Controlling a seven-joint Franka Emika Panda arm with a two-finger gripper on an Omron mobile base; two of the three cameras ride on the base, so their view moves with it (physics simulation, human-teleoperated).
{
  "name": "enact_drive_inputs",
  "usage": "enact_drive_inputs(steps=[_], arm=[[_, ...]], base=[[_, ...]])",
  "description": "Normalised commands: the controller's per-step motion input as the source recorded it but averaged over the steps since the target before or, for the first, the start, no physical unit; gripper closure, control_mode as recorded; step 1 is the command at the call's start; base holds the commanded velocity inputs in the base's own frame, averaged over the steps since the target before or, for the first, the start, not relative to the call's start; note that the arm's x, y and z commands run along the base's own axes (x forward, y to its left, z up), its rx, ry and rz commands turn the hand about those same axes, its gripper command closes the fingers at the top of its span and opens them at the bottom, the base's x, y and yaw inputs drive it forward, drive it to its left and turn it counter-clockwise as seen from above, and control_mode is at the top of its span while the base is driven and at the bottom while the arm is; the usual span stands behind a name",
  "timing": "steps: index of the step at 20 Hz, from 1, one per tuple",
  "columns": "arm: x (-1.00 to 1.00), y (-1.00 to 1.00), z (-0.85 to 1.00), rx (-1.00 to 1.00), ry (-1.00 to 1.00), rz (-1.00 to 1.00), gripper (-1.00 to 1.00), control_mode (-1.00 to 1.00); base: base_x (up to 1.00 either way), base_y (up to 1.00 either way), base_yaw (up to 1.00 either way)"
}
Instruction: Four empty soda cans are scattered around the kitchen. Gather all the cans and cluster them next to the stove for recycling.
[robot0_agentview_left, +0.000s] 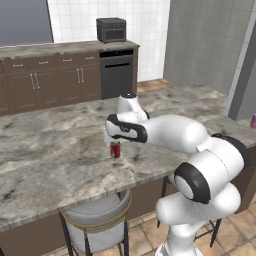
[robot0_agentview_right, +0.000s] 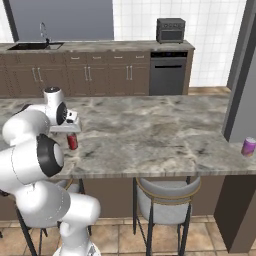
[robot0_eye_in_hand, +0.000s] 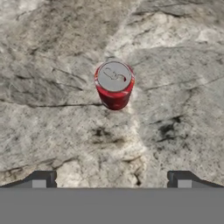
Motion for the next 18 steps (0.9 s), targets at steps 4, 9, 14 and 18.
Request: enact_drive_inputs(steps=[4, 9, 14, 18], arm=[[0.07, 0.0, -0.16, 0.0, 0.0, 0.0, -1.0, -1.0], [0.11, 0.0, -0.1, 0.0, 0.0, 0.0, -1.0, -1.0], [0.16, 0.03, -0.08, 0.0, 0.0, 0.0, -1.0, -1.0], [0.17, 0.1, -0.08, 0.0, 0.0, 0.0, -1.0, -1.0]], base=[[0.0, 0.0, 0.0], [0.0, 0.0, 0.0], [0.0, 0.0, 0.0], [0.0, 0.0, 0.0]])
